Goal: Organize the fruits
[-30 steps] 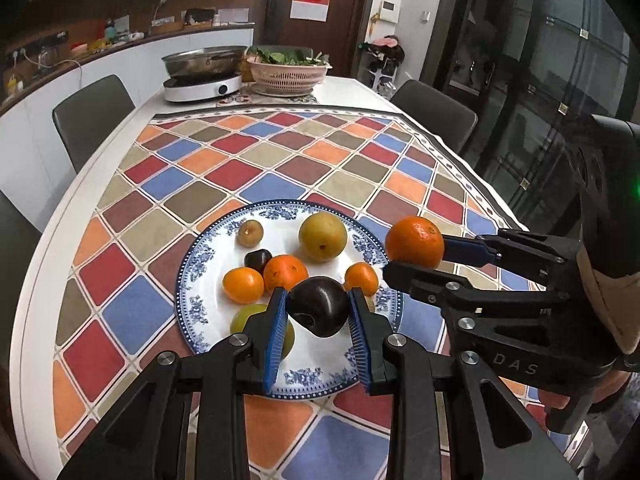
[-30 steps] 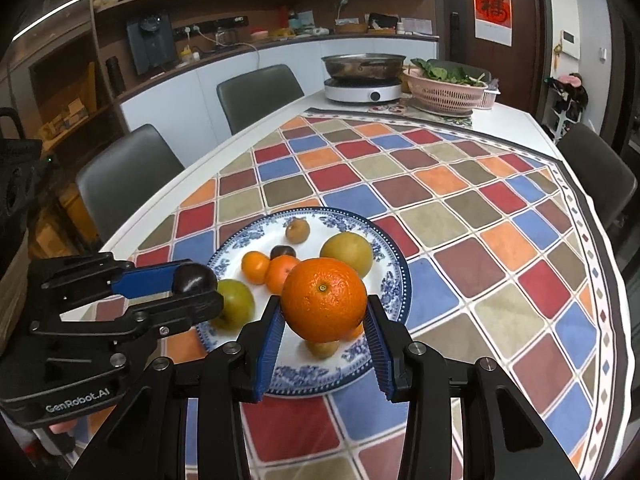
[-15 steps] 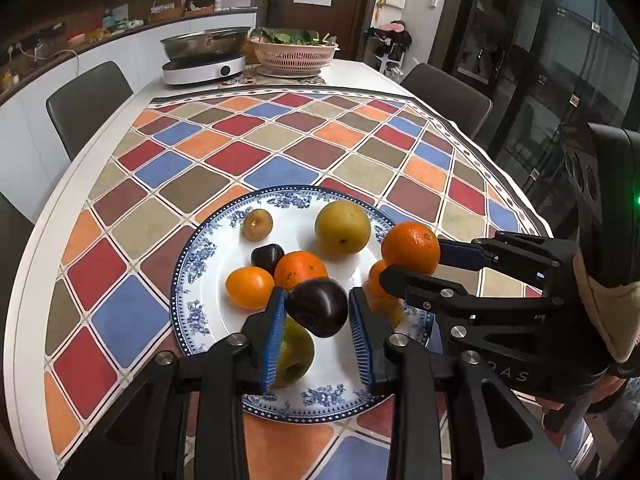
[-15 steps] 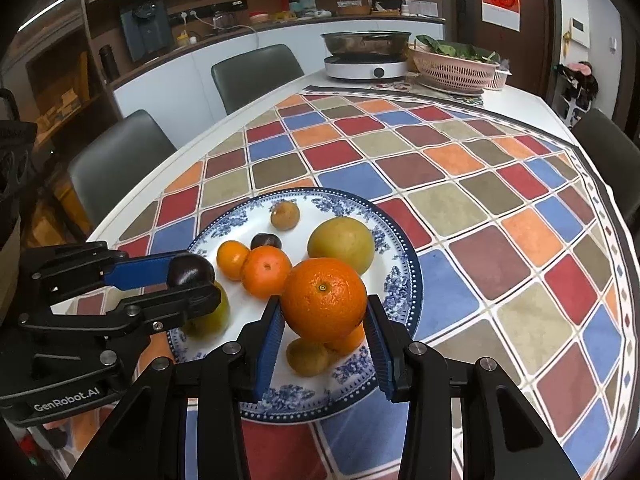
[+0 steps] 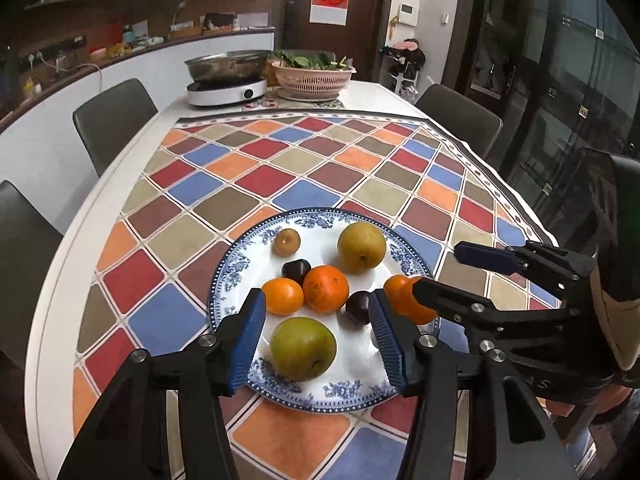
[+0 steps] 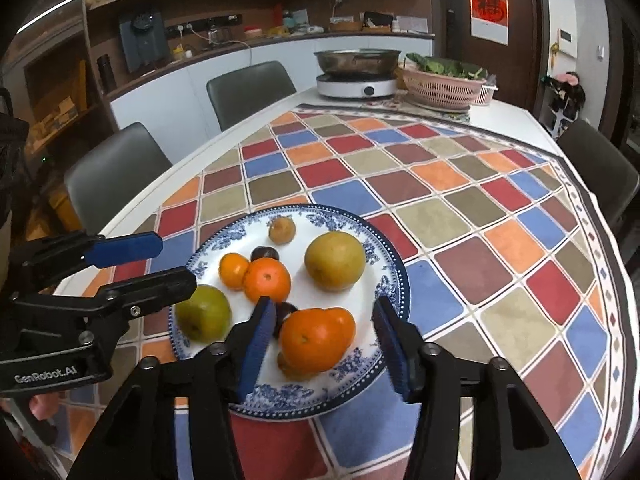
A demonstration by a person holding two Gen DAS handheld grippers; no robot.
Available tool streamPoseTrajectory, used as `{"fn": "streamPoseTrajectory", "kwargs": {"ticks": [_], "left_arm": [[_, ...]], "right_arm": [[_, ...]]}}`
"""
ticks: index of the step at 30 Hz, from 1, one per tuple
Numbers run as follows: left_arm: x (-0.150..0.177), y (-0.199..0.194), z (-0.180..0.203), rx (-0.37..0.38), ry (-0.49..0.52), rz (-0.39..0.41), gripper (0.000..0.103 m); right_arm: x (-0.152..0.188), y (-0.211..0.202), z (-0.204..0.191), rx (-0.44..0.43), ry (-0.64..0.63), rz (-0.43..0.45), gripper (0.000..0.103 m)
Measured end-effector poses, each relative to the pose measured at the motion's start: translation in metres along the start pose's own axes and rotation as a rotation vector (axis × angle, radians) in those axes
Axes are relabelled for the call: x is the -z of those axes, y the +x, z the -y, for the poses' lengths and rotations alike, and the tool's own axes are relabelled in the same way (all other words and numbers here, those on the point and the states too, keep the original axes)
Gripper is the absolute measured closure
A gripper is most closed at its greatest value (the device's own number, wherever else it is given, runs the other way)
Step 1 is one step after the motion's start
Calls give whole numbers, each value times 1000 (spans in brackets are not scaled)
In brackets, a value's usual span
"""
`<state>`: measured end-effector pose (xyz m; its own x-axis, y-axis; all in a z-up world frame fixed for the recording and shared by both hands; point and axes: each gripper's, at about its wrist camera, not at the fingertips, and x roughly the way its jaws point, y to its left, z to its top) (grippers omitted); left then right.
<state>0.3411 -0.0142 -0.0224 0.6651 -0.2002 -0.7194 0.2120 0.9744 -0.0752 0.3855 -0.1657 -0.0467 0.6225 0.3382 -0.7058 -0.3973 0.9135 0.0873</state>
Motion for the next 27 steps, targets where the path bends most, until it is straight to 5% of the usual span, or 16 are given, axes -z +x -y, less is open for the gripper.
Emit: {"fn": "streamPoseTrajectory", "kwargs": {"ticks": [18,27], "left_arm": [[42,-78,24,-45,1,108,40],[73,-122,32,-93,3,166,23]], "right_arm": [[45,-93,-23,81,33,127,35],[73,-140,-38,153,88,174,23]]}}
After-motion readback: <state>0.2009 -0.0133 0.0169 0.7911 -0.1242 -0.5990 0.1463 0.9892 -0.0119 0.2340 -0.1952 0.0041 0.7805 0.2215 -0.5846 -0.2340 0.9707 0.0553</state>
